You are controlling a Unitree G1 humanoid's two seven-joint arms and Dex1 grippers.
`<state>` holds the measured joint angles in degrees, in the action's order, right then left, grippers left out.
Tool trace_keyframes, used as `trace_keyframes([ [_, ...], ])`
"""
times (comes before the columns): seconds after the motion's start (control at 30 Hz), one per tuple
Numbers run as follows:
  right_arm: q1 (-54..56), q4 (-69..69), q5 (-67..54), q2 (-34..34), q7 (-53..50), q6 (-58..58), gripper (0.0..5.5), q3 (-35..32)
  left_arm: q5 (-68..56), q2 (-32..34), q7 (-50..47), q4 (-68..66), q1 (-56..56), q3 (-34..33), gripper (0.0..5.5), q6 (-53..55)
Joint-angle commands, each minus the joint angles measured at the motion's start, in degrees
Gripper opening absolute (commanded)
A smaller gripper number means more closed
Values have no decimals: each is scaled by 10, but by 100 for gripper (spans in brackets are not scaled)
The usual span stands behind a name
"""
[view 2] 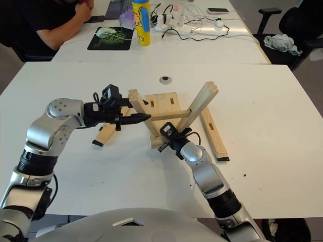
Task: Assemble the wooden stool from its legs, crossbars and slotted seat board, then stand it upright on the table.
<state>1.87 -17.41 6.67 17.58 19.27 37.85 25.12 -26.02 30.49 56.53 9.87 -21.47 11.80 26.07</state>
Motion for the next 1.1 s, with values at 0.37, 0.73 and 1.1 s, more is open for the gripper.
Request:
trace_keyframes([
  [0.37,-21,105,-63,6,67,65,0,-7,80,-4,-32,-106,35,36,207,-48],
  [0.73,-22,156,-43,-40,6,32,0,-20,26,5,-47,-50,39,-57,329,-72],
  [1.1,-14,239,-48,-91,-36,-20,0,-51,-303,56,-143,92,-39,-298,346,159],
])
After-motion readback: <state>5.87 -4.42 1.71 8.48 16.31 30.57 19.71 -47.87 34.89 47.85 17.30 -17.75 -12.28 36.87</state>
